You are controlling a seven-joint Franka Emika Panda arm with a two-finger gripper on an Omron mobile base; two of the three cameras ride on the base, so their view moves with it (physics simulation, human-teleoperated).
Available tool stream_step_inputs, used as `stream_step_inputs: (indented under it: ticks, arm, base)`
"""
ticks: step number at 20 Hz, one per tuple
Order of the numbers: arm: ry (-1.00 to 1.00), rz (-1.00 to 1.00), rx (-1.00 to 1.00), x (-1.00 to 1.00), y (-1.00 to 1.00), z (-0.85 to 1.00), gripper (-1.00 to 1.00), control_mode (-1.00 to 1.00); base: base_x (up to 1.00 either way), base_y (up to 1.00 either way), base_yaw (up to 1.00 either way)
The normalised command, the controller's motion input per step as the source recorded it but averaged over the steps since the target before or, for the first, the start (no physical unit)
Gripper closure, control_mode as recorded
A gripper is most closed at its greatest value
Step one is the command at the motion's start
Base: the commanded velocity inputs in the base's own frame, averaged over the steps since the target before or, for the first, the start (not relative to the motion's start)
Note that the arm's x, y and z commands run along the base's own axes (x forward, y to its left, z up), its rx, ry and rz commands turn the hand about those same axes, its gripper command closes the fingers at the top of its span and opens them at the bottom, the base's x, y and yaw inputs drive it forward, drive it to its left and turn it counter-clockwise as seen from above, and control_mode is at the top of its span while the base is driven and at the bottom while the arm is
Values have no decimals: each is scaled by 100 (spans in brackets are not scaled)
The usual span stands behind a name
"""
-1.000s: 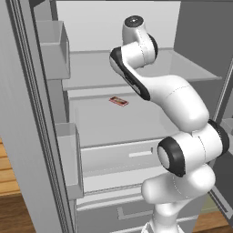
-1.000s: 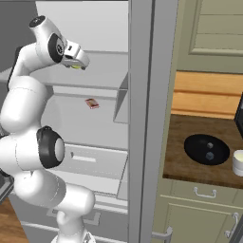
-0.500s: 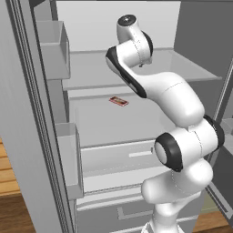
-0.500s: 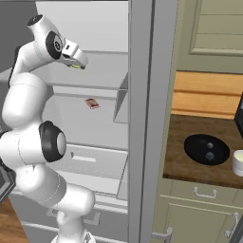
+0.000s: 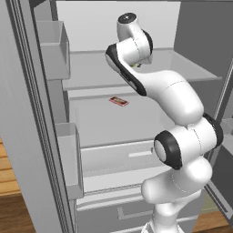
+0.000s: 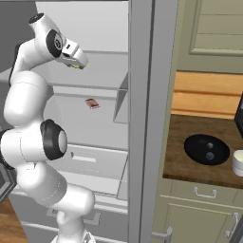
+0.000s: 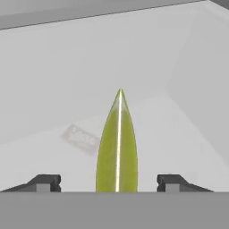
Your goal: Grab a lemon wedge from the fridge and one ice cube from the ice bowl, and put them in the glass of lemonade.
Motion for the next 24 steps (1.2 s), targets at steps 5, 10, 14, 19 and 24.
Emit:
stream_step_inputs:
  ticks: [5,10,14,19,24]
  arm:
    - [0,0,1,-11,0,-4,100,-100]
    - [0,0,0,-18,0,-6,100,-100]
    - [-15,5,6,-89,-12,0,100,-100]
    - [-22,11,10,-100,-32,0,100,-100]
    - [-2,14,1,-100,-35,0,100,-100]
  base:
    - [0,0,0]
    - [0,0,0]
    - [0,0,0]
    - [0,0,0]
    - [0,0,0]
